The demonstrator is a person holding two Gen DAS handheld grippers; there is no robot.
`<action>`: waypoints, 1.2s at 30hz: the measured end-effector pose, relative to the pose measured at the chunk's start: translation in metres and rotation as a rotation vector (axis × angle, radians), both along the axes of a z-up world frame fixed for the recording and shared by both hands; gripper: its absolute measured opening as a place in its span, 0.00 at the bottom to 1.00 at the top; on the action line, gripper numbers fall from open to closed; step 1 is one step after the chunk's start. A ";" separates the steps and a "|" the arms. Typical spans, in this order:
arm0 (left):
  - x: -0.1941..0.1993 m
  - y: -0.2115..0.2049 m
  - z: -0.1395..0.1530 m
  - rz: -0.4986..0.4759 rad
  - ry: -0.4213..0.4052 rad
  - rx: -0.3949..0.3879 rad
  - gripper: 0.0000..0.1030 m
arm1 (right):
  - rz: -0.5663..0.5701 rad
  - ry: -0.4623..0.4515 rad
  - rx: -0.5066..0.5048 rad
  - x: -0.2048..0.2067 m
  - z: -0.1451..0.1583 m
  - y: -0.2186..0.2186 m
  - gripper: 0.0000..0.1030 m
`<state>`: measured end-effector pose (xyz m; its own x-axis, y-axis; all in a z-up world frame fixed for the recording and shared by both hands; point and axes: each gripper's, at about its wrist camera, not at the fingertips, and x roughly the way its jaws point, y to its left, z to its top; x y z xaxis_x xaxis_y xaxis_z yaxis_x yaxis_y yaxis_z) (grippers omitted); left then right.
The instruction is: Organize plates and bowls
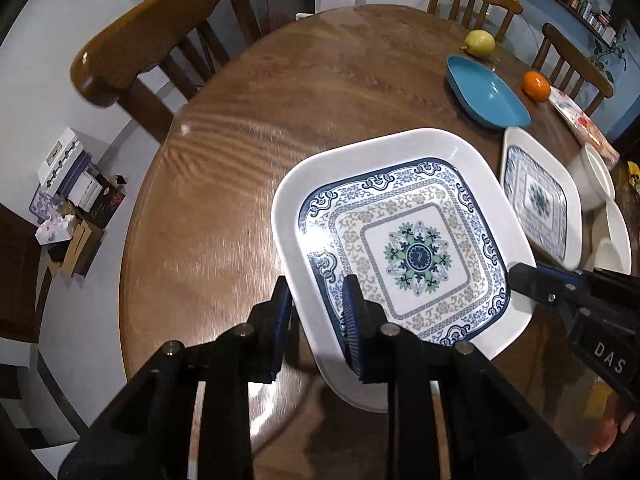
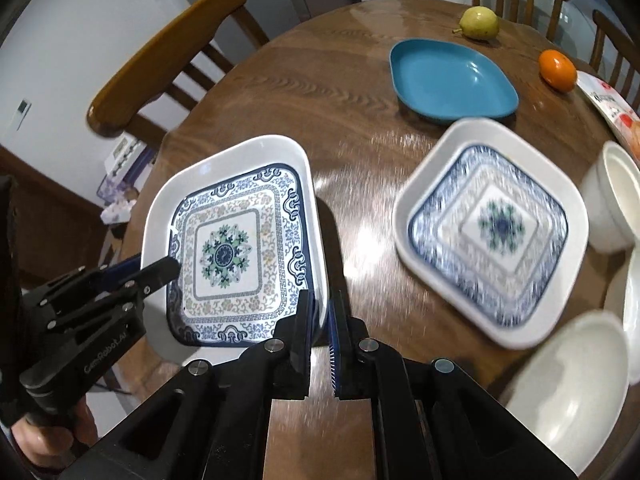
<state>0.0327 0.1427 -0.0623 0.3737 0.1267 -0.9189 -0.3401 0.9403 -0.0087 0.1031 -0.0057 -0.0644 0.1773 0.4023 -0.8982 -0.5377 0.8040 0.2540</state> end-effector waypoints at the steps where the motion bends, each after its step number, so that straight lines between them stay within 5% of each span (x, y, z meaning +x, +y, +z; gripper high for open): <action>1: -0.005 -0.003 -0.002 -0.003 0.005 0.002 0.23 | 0.002 0.001 0.000 -0.005 -0.001 -0.002 0.09; 16: -0.027 -0.032 -0.013 -0.060 0.021 0.030 0.23 | -0.030 0.031 -0.013 -0.056 -0.024 -0.036 0.11; 33: -0.014 -0.037 -0.026 -0.104 0.040 0.052 0.24 | -0.094 0.008 -0.063 -0.060 -0.038 -0.038 0.14; 36: -0.015 -0.036 -0.023 -0.105 0.027 0.055 0.33 | -0.093 -0.019 -0.062 -0.061 -0.030 -0.040 0.16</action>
<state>0.0180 0.1064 -0.0851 0.3630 0.1385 -0.9214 -0.2393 0.9696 0.0514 0.0424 -0.0459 -0.0948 0.2285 0.3268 -0.9171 -0.4641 0.8646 0.1925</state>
